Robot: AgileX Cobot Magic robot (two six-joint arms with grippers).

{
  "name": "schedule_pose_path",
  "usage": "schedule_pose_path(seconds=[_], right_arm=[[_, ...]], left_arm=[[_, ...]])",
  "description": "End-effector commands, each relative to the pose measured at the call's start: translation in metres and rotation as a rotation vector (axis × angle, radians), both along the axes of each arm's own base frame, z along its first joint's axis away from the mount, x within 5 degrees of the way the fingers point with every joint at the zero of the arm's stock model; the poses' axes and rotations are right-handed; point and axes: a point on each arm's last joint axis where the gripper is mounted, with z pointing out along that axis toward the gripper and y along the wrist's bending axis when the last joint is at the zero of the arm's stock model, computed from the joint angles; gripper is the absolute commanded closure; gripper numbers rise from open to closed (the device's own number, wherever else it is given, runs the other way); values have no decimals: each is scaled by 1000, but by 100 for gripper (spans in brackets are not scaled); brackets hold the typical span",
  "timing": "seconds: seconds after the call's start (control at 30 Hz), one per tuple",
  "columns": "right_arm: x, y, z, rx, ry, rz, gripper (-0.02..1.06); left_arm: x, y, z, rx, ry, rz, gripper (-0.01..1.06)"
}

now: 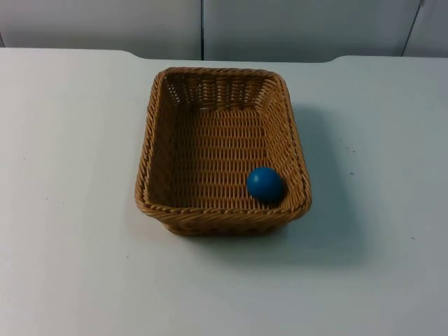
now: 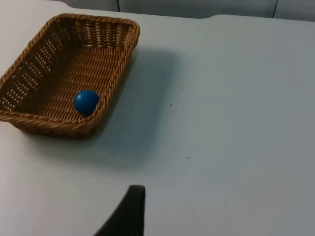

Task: Pick up the basket with the left hand and place the ball into the basket with the right hand.

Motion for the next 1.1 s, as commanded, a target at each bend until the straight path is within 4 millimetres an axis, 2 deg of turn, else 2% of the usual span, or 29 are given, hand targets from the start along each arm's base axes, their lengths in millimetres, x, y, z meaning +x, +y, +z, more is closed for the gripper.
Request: schedule_pose_path(seconds=[0.0, 0.9, 1.07], right_arm=[[0, -1, -1, -10, -4, 2, 2], [0, 0, -1, 15, -4, -3, 2], [0, 0, -1, 15, -4, -3, 2]], left_arm=[[-1, 0, 0, -3, -2, -13, 0], [0, 0, 0, 2, -4, -9, 0], [-1, 0, 0, 2, -4, 38, 0]])
